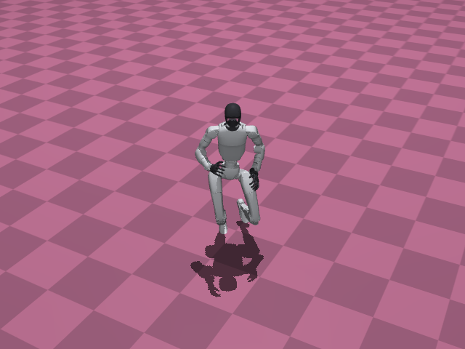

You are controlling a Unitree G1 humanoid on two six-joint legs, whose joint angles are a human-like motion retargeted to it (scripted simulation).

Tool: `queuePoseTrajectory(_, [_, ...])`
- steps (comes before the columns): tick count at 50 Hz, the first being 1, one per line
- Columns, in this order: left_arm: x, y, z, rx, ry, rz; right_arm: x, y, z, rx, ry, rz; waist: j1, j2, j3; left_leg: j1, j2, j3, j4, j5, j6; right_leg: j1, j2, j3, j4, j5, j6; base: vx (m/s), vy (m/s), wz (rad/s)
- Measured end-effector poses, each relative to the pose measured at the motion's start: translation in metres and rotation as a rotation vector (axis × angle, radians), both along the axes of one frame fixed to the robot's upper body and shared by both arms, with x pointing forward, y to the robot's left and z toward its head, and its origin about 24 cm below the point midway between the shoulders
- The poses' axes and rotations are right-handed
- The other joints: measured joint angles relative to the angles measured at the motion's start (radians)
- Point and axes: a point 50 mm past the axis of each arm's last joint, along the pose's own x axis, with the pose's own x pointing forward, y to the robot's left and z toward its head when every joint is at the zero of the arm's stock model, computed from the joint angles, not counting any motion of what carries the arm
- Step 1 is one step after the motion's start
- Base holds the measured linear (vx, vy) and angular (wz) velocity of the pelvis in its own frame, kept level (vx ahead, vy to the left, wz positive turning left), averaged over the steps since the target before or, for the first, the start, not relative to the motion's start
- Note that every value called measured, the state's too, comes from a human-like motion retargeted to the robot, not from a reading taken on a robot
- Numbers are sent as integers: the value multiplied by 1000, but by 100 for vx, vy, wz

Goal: Run

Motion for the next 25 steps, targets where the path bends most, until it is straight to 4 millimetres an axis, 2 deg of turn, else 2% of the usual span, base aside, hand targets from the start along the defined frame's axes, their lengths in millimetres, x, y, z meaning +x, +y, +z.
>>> queuePoseTrajectory(2, [-14,10,-9,-6,57,10,-1,3,1,18,6,22,23,-36,-22,-76,-67,59,-160,-15,-13,88,-37,30,-49,75,71,3,9,43])
queuePoseTrajectory(5, [-34,22,-19,-21,133,10,-7,7,-1,27,28,72,52,-101,-61,-153,-203,138,-486,43,-85,194,-134,44,-59,257,197,2,10,30])
queuePoseTrajectory(7, [-40,27,-22,-35,160,33,-10,8,-1,15,28,94,51,-141,-77,-178,-295,159,-625,84,-101,236,-212,36,8,342,238,-2,7,22])
queuePoseTrajectory(9, [-41,28,-21,-37,158,42,-12,10,-1,3,24,101,41,-166,-82,-185,-344,161,-615,52,-71,255,-272,32,130,381,241,-2,3,1])
queuePoseTrajectory(11, [-34,25,-15,-24,121,33,-13,10,-6,-17,31,88,16,-188,-80,-169,-375,154,-521,-42,-6,238,-340,26,299,385,216,-4,4,-27])
queuePoseTrajectory(13, [-14,20,-1,9,33,11,-14,9,-15,-43,55,56,-21,-207,-66,-125,-406,138,-436,-164,53,169,-413,26,475,349,169,-4,5,-33])
queuePoseTrajectory(15, [19,9,26,44,-113,-19,-14,8,-26,-53,91,22,-65,-215,-52,-51,-430,112,-430,-249,71,31,-448,40,587,277,114,-4,4,-23])
queuePoseTrajectory(18, [55,-18,75,-13,-337,-80,-24,5,-51,-34,207,23,-140,-170,-62,117,-407,54,-550,-218,-6,-188,-382,15,500,222,83,0,0,0])
queuePoseTrajectory(20, [61,-33,101,-85,-442,-145,-35,1,-69,-20,318,32,-180,-121,-73,223,-360,15,-611,-97,-88,-272,-296,-22,311,240,98,2,-8,-1])
queuePoseTrajectory(22, [59,-45,112,-130,-489,-220,-46,-6,-84,-8,414,31,-191,-67,-80,284,-290,-18,-576,67,-157,-295,-190,-48,79,275,124,-1,-10,-22])
queuePoseTrajectory(25, [51,-52,111,-172,-475,-268,-53,-15,-89,34,457,6,-169,2,-78,294,-171,-41,-372,227,-180,-276,-66,-71,-98,272,104,-5,-10,-28])
